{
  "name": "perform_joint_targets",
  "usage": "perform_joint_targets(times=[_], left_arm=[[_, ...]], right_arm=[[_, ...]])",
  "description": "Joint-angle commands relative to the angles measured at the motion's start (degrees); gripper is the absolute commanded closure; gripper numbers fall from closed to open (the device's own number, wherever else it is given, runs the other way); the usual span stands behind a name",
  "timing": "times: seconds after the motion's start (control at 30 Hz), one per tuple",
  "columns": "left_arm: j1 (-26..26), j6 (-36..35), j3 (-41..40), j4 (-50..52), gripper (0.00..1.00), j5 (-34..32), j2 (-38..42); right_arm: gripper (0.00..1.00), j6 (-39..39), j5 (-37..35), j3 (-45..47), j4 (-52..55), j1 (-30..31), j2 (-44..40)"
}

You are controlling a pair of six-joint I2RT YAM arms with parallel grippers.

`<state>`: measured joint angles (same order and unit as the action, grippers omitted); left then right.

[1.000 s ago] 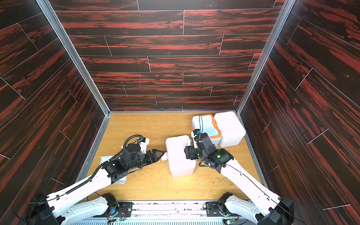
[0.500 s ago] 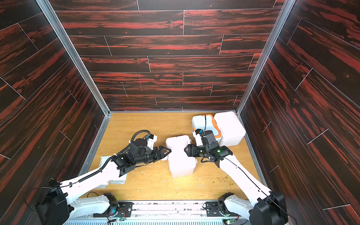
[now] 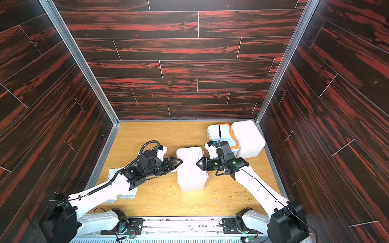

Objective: Open first aid kits and take out gauze
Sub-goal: Open the lid of the first aid kit.

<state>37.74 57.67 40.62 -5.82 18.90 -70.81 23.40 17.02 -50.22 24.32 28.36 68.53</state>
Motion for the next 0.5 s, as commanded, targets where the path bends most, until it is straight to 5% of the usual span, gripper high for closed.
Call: perform_joint_targets(times=[0.0, 0.47], left_arm=[[-0.3, 0.4, 2.0, -1.5, 0.23, 3.3, -1.9], [-0.8, 0.3, 2.0, 0.1, 0.18, 2.9, -1.9]], right_arm=[[0.37, 0.2, 2.1, 0.8, -1.2, 0.1, 1.3], [0.37, 0.4, 2.5, 0.9, -1.3, 0.2, 1.5]])
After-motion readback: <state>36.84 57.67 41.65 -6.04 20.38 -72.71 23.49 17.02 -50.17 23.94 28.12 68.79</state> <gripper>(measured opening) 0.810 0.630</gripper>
